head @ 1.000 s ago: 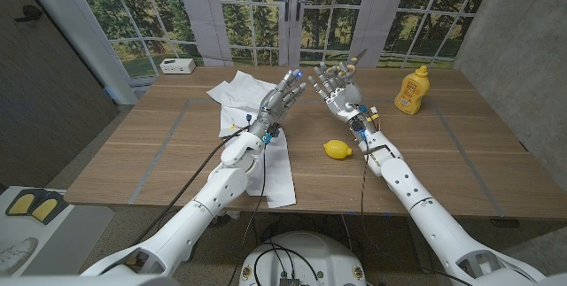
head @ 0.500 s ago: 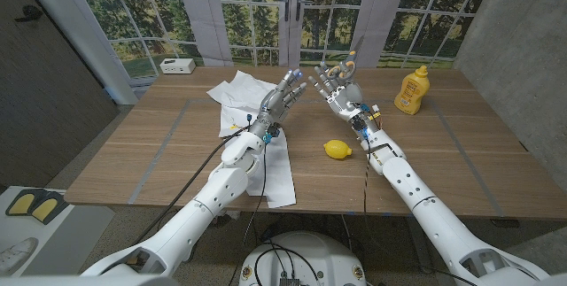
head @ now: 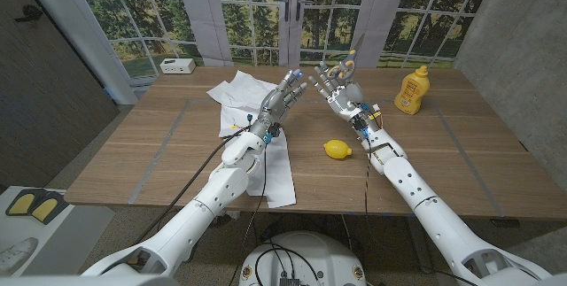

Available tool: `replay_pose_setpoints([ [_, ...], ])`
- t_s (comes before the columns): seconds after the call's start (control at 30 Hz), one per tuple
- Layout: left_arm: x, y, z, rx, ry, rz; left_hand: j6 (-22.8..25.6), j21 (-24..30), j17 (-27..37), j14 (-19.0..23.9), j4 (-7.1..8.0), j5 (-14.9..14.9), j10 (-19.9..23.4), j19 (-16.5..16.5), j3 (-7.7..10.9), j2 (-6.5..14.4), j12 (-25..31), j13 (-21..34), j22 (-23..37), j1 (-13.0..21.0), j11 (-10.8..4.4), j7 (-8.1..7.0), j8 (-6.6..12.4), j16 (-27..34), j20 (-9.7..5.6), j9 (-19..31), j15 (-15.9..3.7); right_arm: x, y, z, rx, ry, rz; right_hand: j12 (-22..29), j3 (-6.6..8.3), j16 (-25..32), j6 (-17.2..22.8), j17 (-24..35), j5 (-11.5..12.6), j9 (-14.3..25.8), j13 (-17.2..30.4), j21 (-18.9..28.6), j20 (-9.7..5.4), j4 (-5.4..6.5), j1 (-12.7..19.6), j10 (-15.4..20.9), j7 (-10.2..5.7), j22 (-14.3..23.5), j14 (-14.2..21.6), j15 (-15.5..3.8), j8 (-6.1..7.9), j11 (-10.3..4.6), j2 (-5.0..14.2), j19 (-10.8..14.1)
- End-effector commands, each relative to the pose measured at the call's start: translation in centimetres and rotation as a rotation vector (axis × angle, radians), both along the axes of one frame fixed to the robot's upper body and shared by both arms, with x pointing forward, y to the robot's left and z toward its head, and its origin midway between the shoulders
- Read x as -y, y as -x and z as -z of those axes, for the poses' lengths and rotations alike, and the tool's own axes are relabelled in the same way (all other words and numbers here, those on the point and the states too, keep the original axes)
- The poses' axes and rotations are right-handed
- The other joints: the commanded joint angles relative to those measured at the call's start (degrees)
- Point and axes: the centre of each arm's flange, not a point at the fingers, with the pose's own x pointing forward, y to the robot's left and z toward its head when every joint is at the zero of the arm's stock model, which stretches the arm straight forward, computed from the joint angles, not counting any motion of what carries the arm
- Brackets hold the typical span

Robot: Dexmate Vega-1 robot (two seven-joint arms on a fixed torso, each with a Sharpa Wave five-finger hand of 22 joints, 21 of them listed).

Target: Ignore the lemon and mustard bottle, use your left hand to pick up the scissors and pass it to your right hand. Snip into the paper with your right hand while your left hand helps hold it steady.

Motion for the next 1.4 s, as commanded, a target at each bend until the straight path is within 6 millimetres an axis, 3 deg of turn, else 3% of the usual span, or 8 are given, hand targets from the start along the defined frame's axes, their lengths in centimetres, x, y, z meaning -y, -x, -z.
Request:
replay_pose_setpoints([
  [0.03,-0.06,0.04,0.19,0.0,0.004,-0.003,0.4,0.0,0.2,0.6,0.21,-0.2,0.3,0.5,-0.3,0.4,0.0,0.1,0.3,0.4,-0.08,-0.02,-0.07,-0.2,-4.7,0.2,-9.32,-0.03,-0.04,0.07,0.006,0.002,0.003,-0.3,-0.55,-0.3,-0.4,0.0,-0.3,0.4,-0.3,-0.2,0.23,0.39,-0.9,0.1,-0.02,0.2,-0.3,-1.32,0.5,0.07,-0.96,0.1],
  [0.43,-0.02,0.03,0.16,0.003,0.004,-0.002,0.5,0.0,0.2,0.5,0.26,-0.2,0.4,0.5,-0.32,0.4,0.0,0.1,0.3,0.5,-0.09,-0.03,-0.11,-0.2,-4.65,0.2,-9.32,-0.01,-0.07,0.13,0.036,0.019,-0.001,-1.7,-3.36,-2.0,-5.9,-1.1,0.0,-0.6,-1.6,-1.6,0.82,2.58,-6.2,-1.8,1.32,0.2,-2.3,0.66,-2.64,1.62,-3.18,-0.2],
  [0.57,-0.05,0.02,0.19,0.002,0.005,-0.002,0.5,0.0,0.1,0.5,0.27,-0.2,0.3,0.5,-0.32,0.4,0.0,0.1,0.3,0.5,-0.1,-0.03,-0.12,-0.2,-4.62,0.2,-9.32,0.03,-0.02,-0.01,0.06,0.027,0.005,-2.6,-4.48,-3.3,-10.1,-1.8,0.8,-1.9,-2.2,-2.8,1.25,3.2,-7.9,-4.0,2.27,0.2,-4.1,1.98,-5.68,2.09,-3.84,-1.1],
  [0.63,-0.06,0.01,0.2,0.002,0.005,-0.002,0.5,0.0,0.1,0.5,0.27,-0.2,0.3,0.5,-0.32,0.4,0.0,0.1,0.3,0.5,-0.1,-0.03,-0.13,-0.2,-4.62,0.2,-9.32,0.09,0.02,-0.07,0.076,0.037,0.012,-2.6,-4.59,-3.5,-10.8,-1.9,1.0,-2.2,-2.3,-2.9,1.24,3.25,-8.1,-4.1,2.6,0.2,-4.1,2.25,-6.19,2.24,-3.87,-1.0],
  [0.8,-0.02,-0.01,0.2,0.003,0.008,0.0,0.6,0.0,0.1,0.5,0.29,-0.2,0.3,0.5,-0.32,0.4,0.0,0.1,0.3,0.5,-0.1,-0.03,-0.13,-0.2,-4.59,0.2,-9.32,0.15,0.09,-0.14,0.084,0.042,0.015,-3.4,-5.52,-4.8,-16.4,-2.7,1.9,-4.1,-3.1,-4.3,1.49,3.56,-9.3,-6.3,3.24,0.2,-5.5,3.77,-10.37,3.02,-4.27,-1.7],
  [1.13,-0.13,-0.06,0.3,0.0,0.01,-0.002,0.6,0.0,0.2,0.5,0.32,-0.2,0.3,0.5,-0.32,0.4,0.0,0.1,0.3,0.5,-0.09,-0.02,-0.14,-0.2,-4.68,0.2,-9.32,0.09,0.1,-0.03,0.052,0.033,0.024,-2.5,-4.03,-4.7,-12.1,-3.5,3.0,-5.9,-4.0,-4.6,0.6,1.76,-5.8,-3.7,2.96,0.2,-3.3,3.5,-10.53,2.98,-2.73,0.1],
  [1.33,-0.19,-0.07,0.35,-0.001,0.009,-0.003,0.7,0.0,0.2,0.6,0.34,-0.2,0.4,0.6,-0.32,0.4,0.0,0.1,0.3,0.6,-0.09,-0.03,-0.15,-0.2,-4.7,0.2,-9.32,0.0,0.0,0.03,0.031,0.03,0.025,-1.5,-4.06,-4.4,-9.5,-3.8,3.2,-5.5,-4.5,-4.7,0.23,1.62,-5.7,-0.7,3.15,0.2,-1.5,2.25,-9.7,1.58,-2.53,1.6],
  [1.4,-0.2,-0.08,0.36,-0.002,0.008,-0.004,0.7,0.1,0.2,0.6,0.35,-0.2,0.4,0.6,-0.32,0.4,0.0,0.1,0.3,0.6,-0.09,-0.03,-0.15,-0.2,-4.7,0.2,-9.32,-0.03,0.0,0.02,0.027,0.028,0.02,-1.3,-4.08,-4.4,-7.4,-3.9,3.2,-4.7,-4.8,-4.8,-0.14,1.53,-5.6,0.4,2.77,0.2,-0.9,2.09,-8.64,0.51,-2.43,2.3],
])
